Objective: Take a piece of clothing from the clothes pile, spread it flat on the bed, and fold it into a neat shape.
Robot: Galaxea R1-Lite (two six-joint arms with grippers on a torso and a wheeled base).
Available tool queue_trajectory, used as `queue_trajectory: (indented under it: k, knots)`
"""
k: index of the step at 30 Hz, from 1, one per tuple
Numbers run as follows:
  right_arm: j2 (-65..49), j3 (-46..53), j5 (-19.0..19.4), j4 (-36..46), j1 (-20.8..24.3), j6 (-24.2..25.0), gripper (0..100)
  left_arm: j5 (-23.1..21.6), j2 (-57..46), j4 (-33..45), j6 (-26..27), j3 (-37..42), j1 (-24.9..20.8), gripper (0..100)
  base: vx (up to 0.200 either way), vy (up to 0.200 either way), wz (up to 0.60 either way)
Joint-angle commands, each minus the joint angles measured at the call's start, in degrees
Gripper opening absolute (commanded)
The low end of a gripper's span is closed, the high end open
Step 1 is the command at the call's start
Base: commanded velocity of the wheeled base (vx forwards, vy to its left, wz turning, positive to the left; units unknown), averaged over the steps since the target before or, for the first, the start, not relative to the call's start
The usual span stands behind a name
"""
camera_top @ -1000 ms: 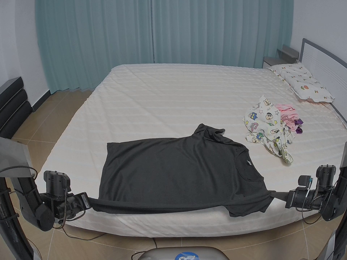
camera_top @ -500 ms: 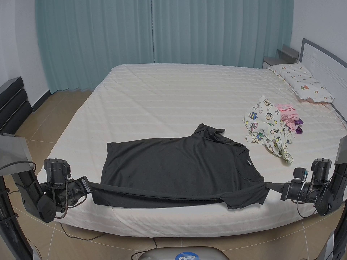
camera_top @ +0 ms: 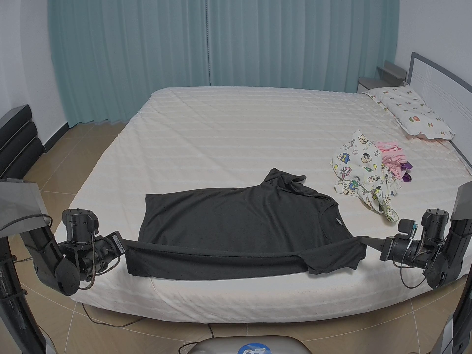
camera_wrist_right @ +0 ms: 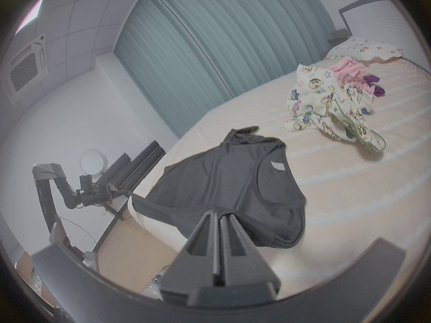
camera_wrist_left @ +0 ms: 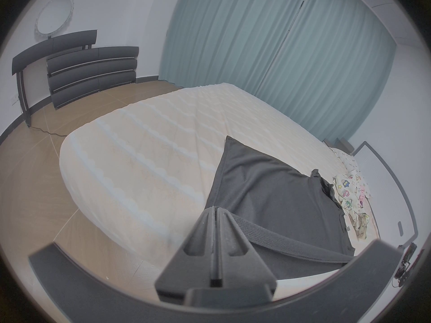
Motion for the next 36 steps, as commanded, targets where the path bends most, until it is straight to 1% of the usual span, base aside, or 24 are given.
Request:
queue_trajectory:
  k: [1,7,11,15,20,22,24,30,36]
  knots:
    - [2.59,-1.04,-0.09,-1.46,0.49,1.05,0,0.02,3.17,0.0,-0.56,-3.18,0.05,0,0.0,0.0,0.0]
    - [6.46,-3.86,-0.53,-1.11,0.75,1.14,0,0.1,5.02,3.61,-0.91,-6.96,0.05,0,0.0,0.0,0.0]
    - [7.69,-5.79,-0.79,-0.85,1.1,1.14,0,0.19,6.16,3.96,-1.0,-8.27,0.05,0,0.0,0.0,0.0]
    - [9.01,-7.99,-0.88,-0.67,1.28,1.14,0,0.19,7.83,6.33,-1.0,-10.91,0.31,0,0.0,0.0,0.0]
    - [10.06,-9.66,-1.76,-0.41,1.63,1.23,0,0.28,8.97,6.51,-1.0,-12.14,0.31,0,0.0,0.0,0.0]
    - [11.73,-11.06,-3.34,-0.32,1.8,1.23,0,0.28,9.59,6.51,-1.0,-12.76,0.31,0,0.0,0.0,0.0]
    - [12.88,-12.29,-3.87,-0.32,1.98,1.23,0,0.37,10.47,6.68,-1.0,-13.55,0.49,0,0.0,0.0,0.0]
    - [14.37,-13.96,-3.95,-0.23,2.07,1.23,0,0.46,12.05,7.39,-1.0,-14.87,0.66,0,0.0,0.0,0.0]
    - [17.01,-16.43,-4.48,-0.14,2.24,1.31,0,0.46,16.0,8.88,-1.09,-19.08,0.66,0,0.0,0.0,0.0]
